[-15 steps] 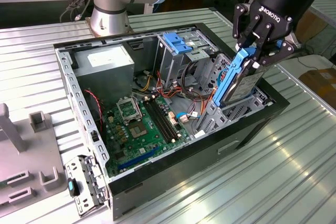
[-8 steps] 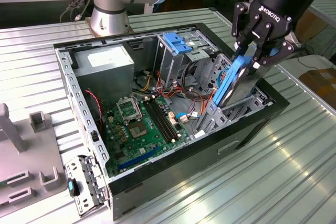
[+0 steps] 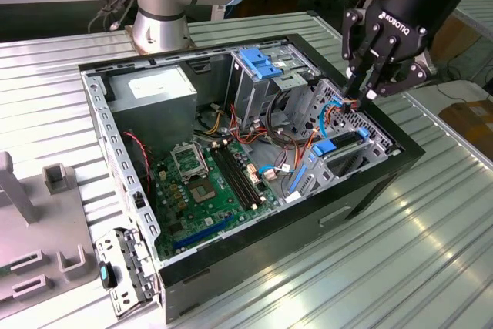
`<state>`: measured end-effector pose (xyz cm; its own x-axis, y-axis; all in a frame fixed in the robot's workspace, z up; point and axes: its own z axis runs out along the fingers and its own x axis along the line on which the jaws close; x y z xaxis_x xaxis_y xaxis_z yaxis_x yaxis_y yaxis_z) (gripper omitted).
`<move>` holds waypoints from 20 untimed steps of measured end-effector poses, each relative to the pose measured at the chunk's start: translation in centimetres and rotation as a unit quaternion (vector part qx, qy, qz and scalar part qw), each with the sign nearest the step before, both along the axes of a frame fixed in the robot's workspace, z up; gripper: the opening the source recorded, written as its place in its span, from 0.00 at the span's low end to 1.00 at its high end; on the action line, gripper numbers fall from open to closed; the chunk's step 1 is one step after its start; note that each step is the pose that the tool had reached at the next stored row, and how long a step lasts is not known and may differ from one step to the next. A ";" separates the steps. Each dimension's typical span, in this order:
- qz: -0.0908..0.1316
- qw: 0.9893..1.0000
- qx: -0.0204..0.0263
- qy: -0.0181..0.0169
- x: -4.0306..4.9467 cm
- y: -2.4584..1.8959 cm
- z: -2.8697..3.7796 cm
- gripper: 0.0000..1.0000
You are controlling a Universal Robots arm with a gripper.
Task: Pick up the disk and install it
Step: 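Insert the disk into the insertion slot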
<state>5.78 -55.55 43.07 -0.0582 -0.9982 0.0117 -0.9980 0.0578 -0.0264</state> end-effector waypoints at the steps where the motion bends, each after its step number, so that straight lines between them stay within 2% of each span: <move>1: 0.000 1.000 0.000 0.000 0.03 -0.02 -0.23 0.31; 3: 0.000 1.000 0.000 0.000 0.12 -0.08 -0.67 0.18; 4: 0.000 1.000 0.000 0.000 0.17 -0.11 -0.85 0.18; 6: 0.000 1.000 0.000 0.000 0.31 -0.18 -1.23 0.11; 9: 0.000 1.000 0.000 0.000 1.04 -0.24 -2.38 0.11; 11: 0.000 1.000 0.000 0.000 1.46 -0.24 -2.82 0.11; 14: 0.000 1.000 0.000 0.000 2.56 -0.24 -3.70 0.11; 17: 0.000 1.000 0.000 0.000 3.82 -0.24 -4.28 0.11; 20: 0.000 1.000 0.000 0.000 3.97 -0.24 -4.41 0.11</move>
<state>9.75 -55.79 38.66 -0.0582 -0.9982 0.0112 -0.9980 0.0579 -0.0263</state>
